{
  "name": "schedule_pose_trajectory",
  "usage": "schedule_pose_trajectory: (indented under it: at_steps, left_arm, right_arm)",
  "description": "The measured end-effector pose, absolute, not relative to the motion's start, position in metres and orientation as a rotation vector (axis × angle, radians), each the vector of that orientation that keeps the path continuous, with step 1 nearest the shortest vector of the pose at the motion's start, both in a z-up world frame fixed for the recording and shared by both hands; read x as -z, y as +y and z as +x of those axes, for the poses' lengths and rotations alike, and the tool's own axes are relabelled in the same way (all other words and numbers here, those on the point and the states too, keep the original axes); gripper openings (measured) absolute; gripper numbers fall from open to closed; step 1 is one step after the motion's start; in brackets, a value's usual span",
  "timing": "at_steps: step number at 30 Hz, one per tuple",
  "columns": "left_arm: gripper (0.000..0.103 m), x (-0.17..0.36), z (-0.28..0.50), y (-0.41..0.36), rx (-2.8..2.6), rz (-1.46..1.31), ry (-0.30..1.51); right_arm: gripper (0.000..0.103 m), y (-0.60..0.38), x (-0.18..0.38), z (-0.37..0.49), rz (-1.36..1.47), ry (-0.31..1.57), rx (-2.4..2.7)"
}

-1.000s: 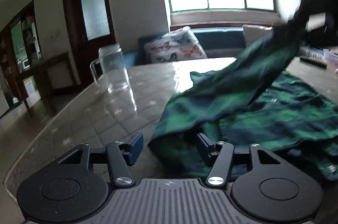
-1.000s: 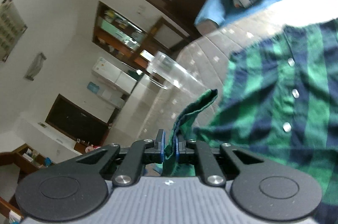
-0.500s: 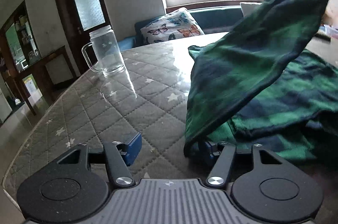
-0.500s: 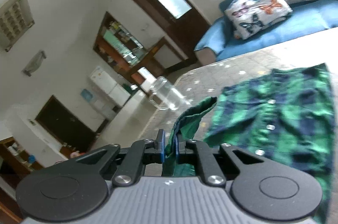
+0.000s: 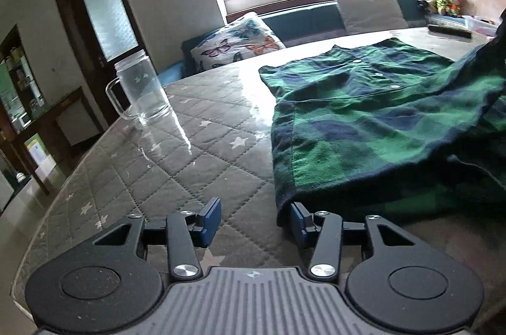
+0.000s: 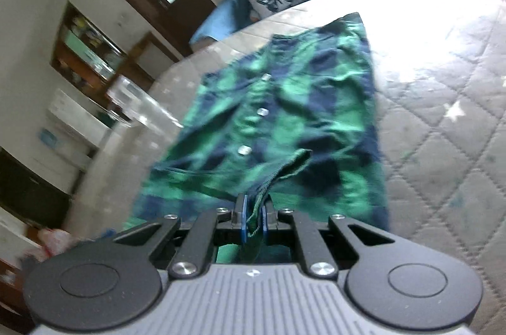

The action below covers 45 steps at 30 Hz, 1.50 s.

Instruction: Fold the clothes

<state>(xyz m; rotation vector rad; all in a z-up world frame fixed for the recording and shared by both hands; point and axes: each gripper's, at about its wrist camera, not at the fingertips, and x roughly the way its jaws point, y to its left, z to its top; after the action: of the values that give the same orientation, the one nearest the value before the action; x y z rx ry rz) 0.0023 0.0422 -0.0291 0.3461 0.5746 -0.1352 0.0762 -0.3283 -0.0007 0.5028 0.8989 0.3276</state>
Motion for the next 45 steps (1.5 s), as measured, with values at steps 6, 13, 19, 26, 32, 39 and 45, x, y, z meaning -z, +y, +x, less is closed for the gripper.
schedule_pose_trajectory:
  at_steps: [6,13,19,26,32,39,45]
  left_arm:
    - [0.051,0.006,-0.007,0.052,0.228,0.332,0.560]
    - [0.050,-0.016,0.012,0.055,0.278,0.276,0.538]
    - [0.035,-0.016,0.065,0.038,0.344,0.185,0.595]
    - [0.025,0.006,0.117,0.015,0.367,0.199,0.660]
    - [0.025,0.022,0.124,0.016,0.352,0.228,0.683]
    - [0.027,0.010,0.119,0.013,0.351,0.238,0.649]
    - [0.027,0.006,0.122,-0.003,0.387,0.262,0.629]
  right_arm:
    - [0.007,-0.326,-0.008,0.059,0.431,0.848,-0.305]
    - [0.007,-0.324,-0.005,0.063,0.376,0.835,-0.273]
    - [0.007,-0.316,-0.006,0.061,0.292,0.806,-0.249]
    - [0.007,-0.322,0.009,0.060,0.298,0.826,-0.210]
    - [0.009,-0.322,0.022,0.063,0.259,0.864,-0.190]
    - [0.012,-0.331,0.007,0.059,0.223,0.829,-0.145]
    - [0.012,-0.311,-0.003,0.071,0.145,0.785,-0.213]
